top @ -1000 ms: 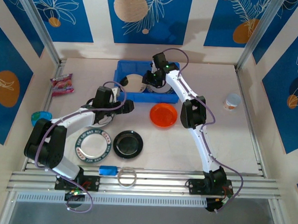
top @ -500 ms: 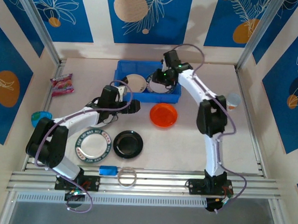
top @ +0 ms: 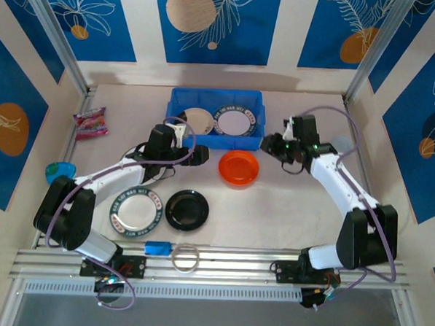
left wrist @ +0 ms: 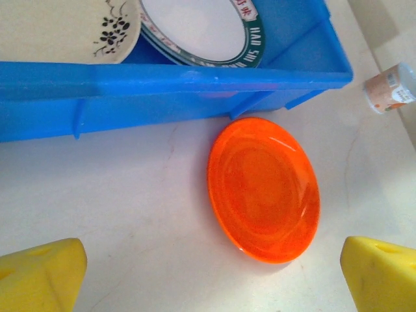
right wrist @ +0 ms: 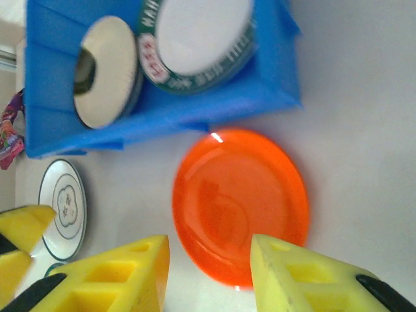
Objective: Place the plates into the plastic bin on the countertop
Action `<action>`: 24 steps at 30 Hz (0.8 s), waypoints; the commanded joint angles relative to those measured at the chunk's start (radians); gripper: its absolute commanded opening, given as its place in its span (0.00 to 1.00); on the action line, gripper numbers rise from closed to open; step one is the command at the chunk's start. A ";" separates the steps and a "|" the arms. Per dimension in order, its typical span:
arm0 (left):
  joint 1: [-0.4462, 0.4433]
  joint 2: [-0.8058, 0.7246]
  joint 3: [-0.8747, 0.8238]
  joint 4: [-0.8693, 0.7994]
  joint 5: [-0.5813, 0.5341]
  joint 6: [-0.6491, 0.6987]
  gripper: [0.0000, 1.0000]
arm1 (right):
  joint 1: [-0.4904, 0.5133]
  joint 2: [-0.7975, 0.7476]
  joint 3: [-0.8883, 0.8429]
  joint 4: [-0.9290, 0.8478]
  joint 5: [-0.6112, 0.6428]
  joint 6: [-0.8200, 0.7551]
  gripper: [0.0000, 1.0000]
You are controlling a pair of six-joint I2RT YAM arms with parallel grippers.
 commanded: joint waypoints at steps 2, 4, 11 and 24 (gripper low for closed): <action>-0.012 -0.018 -0.030 0.030 0.064 -0.029 1.00 | -0.033 -0.100 -0.153 0.094 -0.098 0.086 0.38; -0.013 -0.013 -0.045 0.053 0.082 -0.045 1.00 | -0.043 -0.106 -0.214 0.130 -0.112 0.103 0.35; -0.015 -0.024 -0.073 0.091 0.102 -0.086 0.99 | -0.032 -0.005 -0.301 0.249 -0.130 0.125 0.34; -0.016 -0.030 -0.100 0.117 0.133 -0.102 0.99 | -0.003 0.188 -0.294 0.369 -0.151 0.116 0.35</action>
